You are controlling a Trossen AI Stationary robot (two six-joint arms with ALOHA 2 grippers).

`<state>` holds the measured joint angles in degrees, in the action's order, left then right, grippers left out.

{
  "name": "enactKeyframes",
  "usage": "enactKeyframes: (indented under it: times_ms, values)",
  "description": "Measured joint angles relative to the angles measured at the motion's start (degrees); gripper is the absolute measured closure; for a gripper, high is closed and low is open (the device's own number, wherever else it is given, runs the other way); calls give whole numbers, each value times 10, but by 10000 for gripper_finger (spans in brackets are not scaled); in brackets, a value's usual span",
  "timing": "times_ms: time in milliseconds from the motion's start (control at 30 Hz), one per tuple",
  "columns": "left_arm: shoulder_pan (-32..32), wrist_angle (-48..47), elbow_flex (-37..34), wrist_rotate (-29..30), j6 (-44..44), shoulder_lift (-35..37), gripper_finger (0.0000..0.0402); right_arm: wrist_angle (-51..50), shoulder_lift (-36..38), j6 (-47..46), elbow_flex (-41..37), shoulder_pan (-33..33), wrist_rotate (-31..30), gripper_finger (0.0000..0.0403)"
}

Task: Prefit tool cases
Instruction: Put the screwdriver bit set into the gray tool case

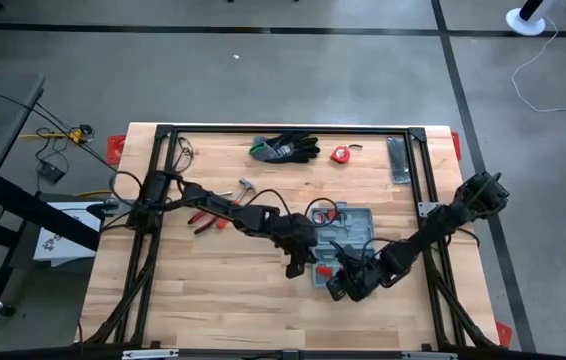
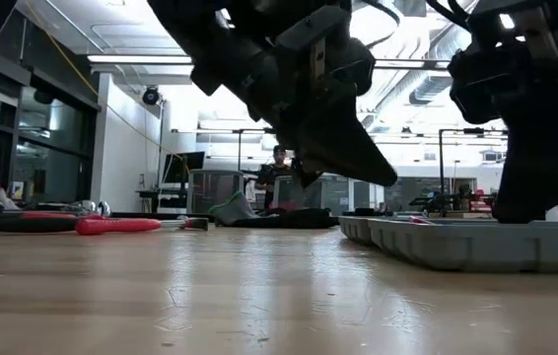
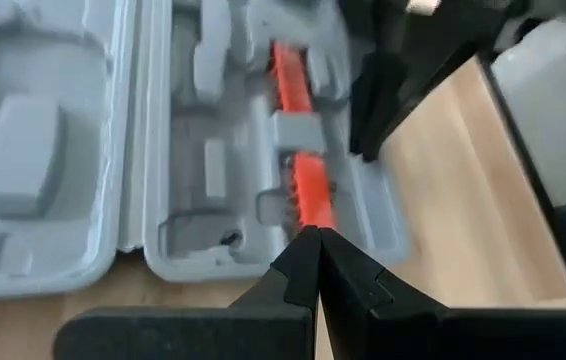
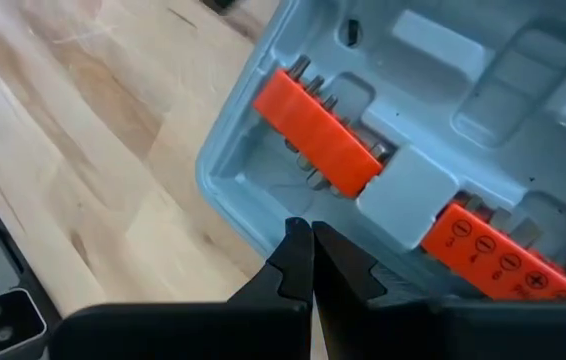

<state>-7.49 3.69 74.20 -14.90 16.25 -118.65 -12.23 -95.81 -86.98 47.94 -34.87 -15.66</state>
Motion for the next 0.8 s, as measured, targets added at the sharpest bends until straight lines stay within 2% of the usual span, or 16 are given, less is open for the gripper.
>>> enactKeyframes:
  times_ms: [400, 800]
  values:
    - [5, -100, 62, 13, -64, -31, 401, -1, -12, 2, 0, 0, 8, 403]
    - [4, -98, 67, 19, -64, -40, 401, 2, -15, 4, 0, 1, 7, 403]
